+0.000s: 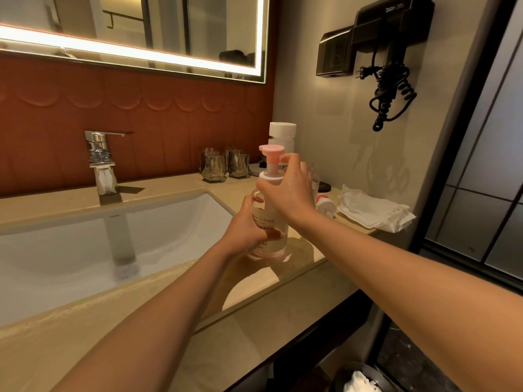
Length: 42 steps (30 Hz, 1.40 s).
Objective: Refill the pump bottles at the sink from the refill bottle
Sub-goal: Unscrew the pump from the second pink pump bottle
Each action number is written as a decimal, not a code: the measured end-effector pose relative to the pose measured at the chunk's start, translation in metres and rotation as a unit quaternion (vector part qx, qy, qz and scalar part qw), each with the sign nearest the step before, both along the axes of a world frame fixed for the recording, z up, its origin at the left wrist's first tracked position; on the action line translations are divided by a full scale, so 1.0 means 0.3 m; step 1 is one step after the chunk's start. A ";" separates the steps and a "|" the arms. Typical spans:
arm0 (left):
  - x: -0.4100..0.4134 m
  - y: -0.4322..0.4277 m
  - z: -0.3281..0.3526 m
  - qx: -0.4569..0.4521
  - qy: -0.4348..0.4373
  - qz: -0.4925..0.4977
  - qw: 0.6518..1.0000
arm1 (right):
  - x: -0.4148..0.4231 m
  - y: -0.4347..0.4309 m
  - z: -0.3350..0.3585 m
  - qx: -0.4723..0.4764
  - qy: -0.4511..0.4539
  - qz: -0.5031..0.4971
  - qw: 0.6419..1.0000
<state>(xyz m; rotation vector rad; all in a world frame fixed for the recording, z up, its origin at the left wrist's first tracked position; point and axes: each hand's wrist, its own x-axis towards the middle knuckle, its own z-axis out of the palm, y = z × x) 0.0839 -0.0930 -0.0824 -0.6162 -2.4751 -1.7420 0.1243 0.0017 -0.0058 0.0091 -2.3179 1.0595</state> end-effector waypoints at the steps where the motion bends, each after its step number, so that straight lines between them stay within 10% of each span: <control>1: 0.000 0.000 0.000 0.002 -0.003 0.001 1.000 | 0.001 -0.001 -0.002 -0.008 0.001 0.018 1.000; 14: 0.013 -0.010 0.000 -0.007 0.018 -0.013 1.000 | 0.002 0.018 0.003 -0.021 0.022 0.031 0.999; 25: 0.011 0.017 0.023 -0.012 0.001 -0.026 1.000 | 0.032 0.208 0.176 -0.331 0.175 -0.065 0.925; 42: -0.105 0.101 0.038 -0.010 0.000 -0.024 1.000 | -0.169 0.331 -0.125 -0.369 -0.154 -0.051 0.915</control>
